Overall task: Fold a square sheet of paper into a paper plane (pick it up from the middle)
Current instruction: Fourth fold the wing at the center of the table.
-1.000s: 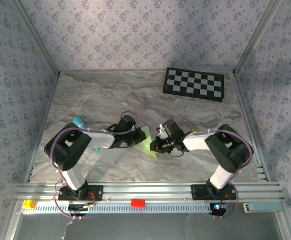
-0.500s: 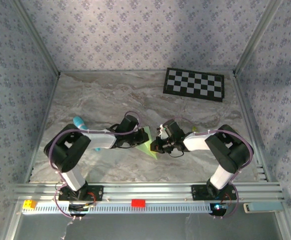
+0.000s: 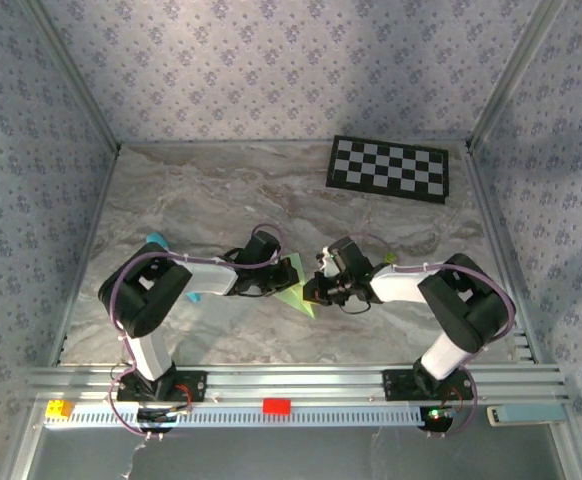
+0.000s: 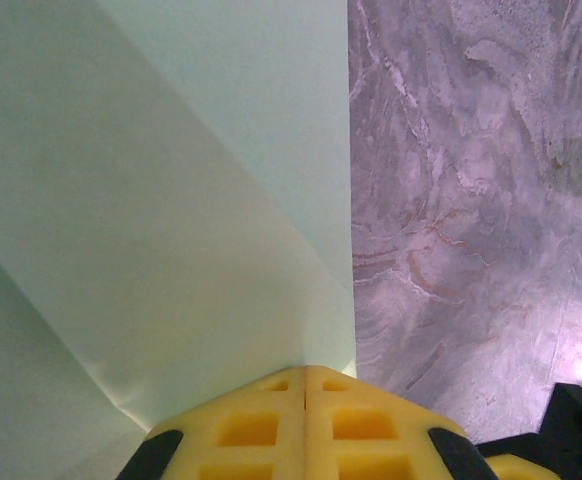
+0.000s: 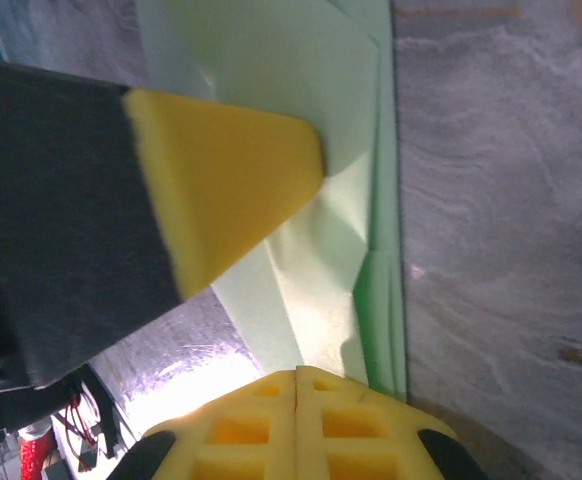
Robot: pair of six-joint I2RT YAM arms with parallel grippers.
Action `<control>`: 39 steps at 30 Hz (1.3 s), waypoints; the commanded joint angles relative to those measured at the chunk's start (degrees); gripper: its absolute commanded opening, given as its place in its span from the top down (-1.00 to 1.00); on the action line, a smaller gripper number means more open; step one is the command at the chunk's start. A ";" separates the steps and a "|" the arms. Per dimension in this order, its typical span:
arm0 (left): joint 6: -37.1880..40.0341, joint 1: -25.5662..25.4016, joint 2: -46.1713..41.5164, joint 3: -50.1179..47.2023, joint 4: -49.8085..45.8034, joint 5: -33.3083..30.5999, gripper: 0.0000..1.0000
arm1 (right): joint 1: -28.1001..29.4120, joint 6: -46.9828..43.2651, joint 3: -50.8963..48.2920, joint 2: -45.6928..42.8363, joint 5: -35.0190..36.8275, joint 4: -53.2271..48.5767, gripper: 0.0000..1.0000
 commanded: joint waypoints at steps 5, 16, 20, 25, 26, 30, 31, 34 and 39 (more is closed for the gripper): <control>0.53 -0.41 2.53 -0.44 -3.94 -1.17 0.96 | -0.66 0.22 4.85 1.15 -0.69 -1.82 0.86; 0.63 -0.33 2.60 -0.23 -3.59 -0.89 0.96 | -0.52 1.05 3.86 6.35 1.64 -1.74 0.87; 1.03 -0.34 1.96 0.24 -3.33 -0.99 0.95 | -0.43 0.01 1.62 6.10 4.26 -3.90 0.91; 2.43 -0.26 0.48 2.12 -3.24 -0.49 0.89 | -0.47 -0.13 0.56 6.39 4.86 -4.61 0.94; 2.76 -0.28 -0.21 2.41 -3.27 -0.46 0.86 | -0.44 -0.28 0.52 6.48 5.19 -5.05 0.95; 3.43 -0.25 -3.43 2.74 -4.39 -1.28 0.81 | -0.43 -0.24 0.58 6.48 5.32 -5.12 0.97; 3.35 -0.27 -4.08 2.44 -4.47 -1.42 0.80 | -0.43 -0.28 0.64 6.46 5.40 -5.19 0.98; 2.73 -0.28 -5.52 0.78 -4.23 -1.77 0.83 | -0.44 -0.37 1.03 6.63 5.56 -5.78 1.00; 2.56 0.00 -3.84 -0.10 -2.90 -1.57 0.87 | -0.34 -0.34 0.69 6.52 5.68 -5.64 1.00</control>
